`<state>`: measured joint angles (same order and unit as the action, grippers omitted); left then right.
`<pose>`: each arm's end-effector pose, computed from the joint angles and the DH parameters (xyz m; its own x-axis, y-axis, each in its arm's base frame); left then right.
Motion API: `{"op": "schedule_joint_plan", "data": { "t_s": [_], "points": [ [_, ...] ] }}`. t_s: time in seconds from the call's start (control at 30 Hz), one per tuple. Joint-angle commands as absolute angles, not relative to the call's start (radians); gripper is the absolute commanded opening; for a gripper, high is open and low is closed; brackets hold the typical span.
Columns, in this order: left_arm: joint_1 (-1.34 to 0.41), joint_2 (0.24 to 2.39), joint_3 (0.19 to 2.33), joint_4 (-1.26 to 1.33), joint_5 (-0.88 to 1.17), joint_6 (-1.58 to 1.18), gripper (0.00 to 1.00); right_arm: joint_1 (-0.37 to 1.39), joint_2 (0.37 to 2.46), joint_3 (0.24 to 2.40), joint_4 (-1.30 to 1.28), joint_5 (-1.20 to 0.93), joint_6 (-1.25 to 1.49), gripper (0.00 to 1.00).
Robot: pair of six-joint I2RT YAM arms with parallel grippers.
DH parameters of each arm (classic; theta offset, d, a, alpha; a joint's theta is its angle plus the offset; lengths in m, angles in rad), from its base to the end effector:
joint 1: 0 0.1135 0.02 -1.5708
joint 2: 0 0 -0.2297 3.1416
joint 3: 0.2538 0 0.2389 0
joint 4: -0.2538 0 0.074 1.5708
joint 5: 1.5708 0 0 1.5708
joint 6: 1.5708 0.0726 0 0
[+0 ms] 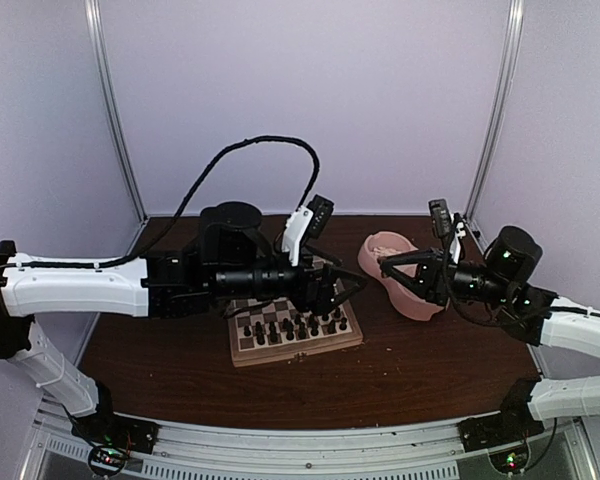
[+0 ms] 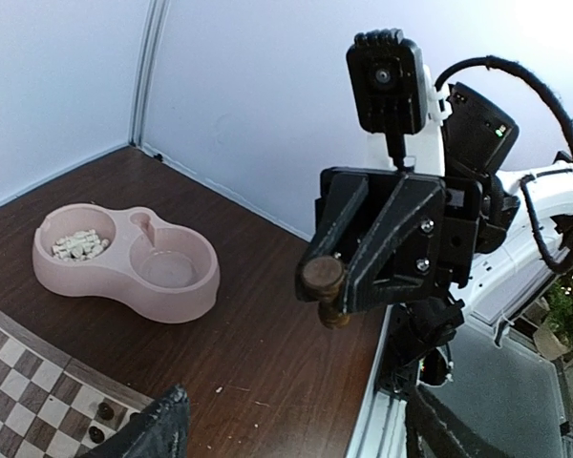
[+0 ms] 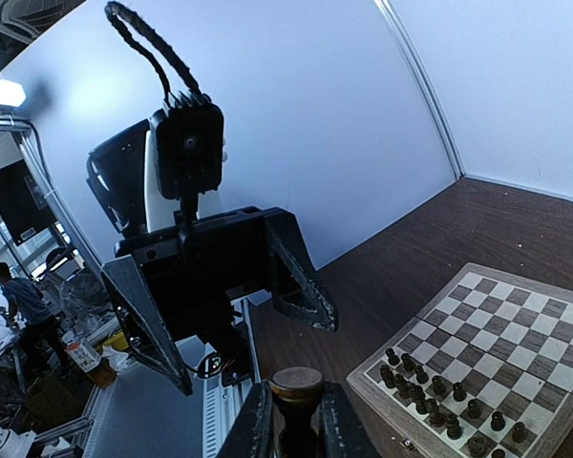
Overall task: Set up the chess pieces on the board
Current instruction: Pass from the right arm to the left
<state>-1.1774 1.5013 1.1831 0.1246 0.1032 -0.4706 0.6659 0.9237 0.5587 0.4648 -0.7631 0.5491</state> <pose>0.1410 -0.3593 0.2991 -0.4999 0.0278 -0.8657 0.8199 0.3372 -0.4626 0.1615 0.1907 0.2829 -0.4484 0.1274 -0.8847 -0.8830 0.0902 0.4606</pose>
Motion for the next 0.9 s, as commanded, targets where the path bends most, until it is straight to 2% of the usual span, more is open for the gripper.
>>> {"op": "schedule_joint_plan", "data": {
  "t_s": [0.0, 0.17, 0.3, 0.53, 0.67, 0.77, 0.87],
  "points": [
    [-1.175, 1.46, 1.17, 0.162, 0.198, -0.53, 0.78, 0.685, 0.907, 0.595, 0.453, -0.779, 0.47, 0.08],
    [-1.174, 1.43, 1.171, 0.134, 0.185, -0.535, 0.78, 0.69, 0.915, 0.623, 0.362, -0.728, 0.45, 0.08],
    [-1.174, 1.424, 1.172, 0.062, 0.117, -0.467, 0.76, 0.69, 0.944, 0.643, 0.342, -0.637, 0.533, 0.1],
    [-1.175, 1.399, 1.161, -0.054, -0.039, -0.264, 0.75, 0.691, 1.073, 0.688, 0.334, -0.531, 0.977, 0.1],
    [-1.174, 1.385, 1.131, -0.032, -0.079, -0.171, 0.76, 0.7, 1.182, 0.674, 0.497, -0.586, 1.261, 0.09],
    [-1.175, 1.382, 1.089, 0.021, -0.101, -0.138, 0.76, 0.72, 1.216, 0.643, 0.618, -0.553, 1.372, 0.1],
    [-1.184, 1.388, 1.045, 0.099, -0.159, -0.133, 0.75, 0.748, 1.204, 0.615, 0.621, -0.461, 1.427, 0.1]
  ]
}}
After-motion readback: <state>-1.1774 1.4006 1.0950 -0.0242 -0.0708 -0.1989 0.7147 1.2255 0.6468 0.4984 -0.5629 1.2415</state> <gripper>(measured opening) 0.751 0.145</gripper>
